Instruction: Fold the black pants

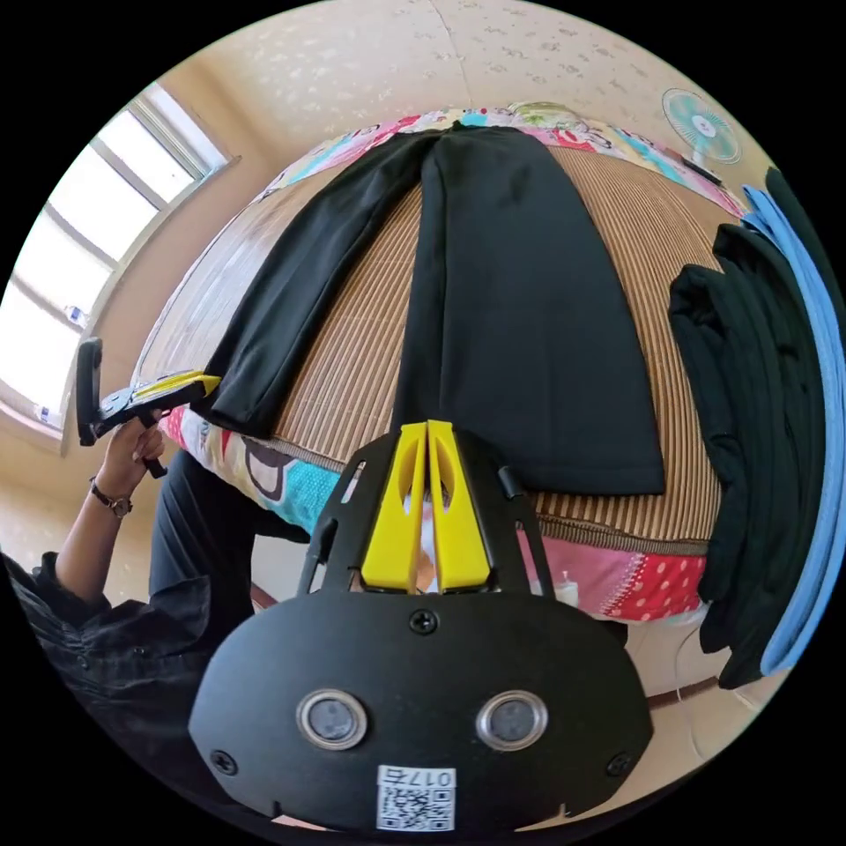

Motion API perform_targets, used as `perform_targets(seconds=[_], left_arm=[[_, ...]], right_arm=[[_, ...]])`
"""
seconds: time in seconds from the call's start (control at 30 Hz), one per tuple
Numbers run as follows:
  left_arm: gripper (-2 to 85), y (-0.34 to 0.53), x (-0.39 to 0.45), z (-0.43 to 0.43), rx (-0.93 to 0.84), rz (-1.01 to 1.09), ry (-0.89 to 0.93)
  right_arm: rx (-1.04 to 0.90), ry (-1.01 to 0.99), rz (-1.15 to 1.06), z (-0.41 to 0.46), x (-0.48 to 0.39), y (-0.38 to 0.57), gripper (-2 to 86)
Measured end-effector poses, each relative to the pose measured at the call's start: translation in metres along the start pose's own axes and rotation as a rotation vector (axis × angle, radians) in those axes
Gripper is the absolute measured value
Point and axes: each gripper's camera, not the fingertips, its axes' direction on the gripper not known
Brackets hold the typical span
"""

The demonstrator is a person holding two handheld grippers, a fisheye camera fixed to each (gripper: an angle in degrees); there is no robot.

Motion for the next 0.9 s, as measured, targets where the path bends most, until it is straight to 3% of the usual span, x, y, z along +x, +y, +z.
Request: perform_targets(seconds=[0.03, 0.13, 0.17, 0.2, 0.27, 0.37, 0.43, 0.63, 0.77, 0.87, 0.9], left_arm=[[2.3, 0.0, -0.016, -0.017, 0.01, -0.004, 0.123], [1.6, 0.03, -0.06, -0.072, 0.281, 0.081, 0.558], [1.9, 0.045, -0.085, -0.078, 0.288, 0.036, 0.565], [2.0, 0.052, -0.095, -0.077, 0.253, 0.003, 0.511], [3.7, 0.079, -0.124, -0.065, 0.044, -0.145, 0.208], [5.8, 0.117, -0.134, -0.084, 0.135, -0.21, 0.292], [6.4, 0.133, -0.129, -0.101, 0.187, -0.235, 0.25], [9.6, 0.104, -0.049, -0.142, 0.257, 0.022, 0.169], [12.1, 0.059, -0.006, -0.117, 0.153, 0.144, 0.175], [10.9, 0.046, 0.005, -0.064, -0.038, 0.13, 0.058], [9.8, 0.048, 0.006, -0.061, -0.034, 0.108, 0.019]], right_arm=[[-0.019, -0.042, -0.02, -0.008, 0.0, 0.003, 0.4], [-0.024, -0.208, -0.131, -0.02, -0.022, 0.04, 0.4], [-0.059, -0.191, -0.158, -0.014, -0.03, 0.05, 0.4], [-0.141, -0.119, -0.21, 0.002, -0.042, 0.073, 0.4], [-0.134, -0.053, -0.221, 0.011, -0.047, 0.113, 0.5], [-0.06, -0.124, -0.14, -0.012, -0.026, 0.162, 1.0], [0.03, -0.098, -0.079, -0.047, 0.006, 0.183, 2.1], [0.178, 0.082, 0.085, -0.138, 0.115, 0.169, 7.5], [0.22, 0.128, 0.191, -0.161, 0.168, 0.154, 10.0], [0.138, 0.191, 0.347, -0.141, 0.21, 0.156, 11.6], [0.211, 0.176, 0.359, -0.142, 0.215, 0.17, 11.2]])
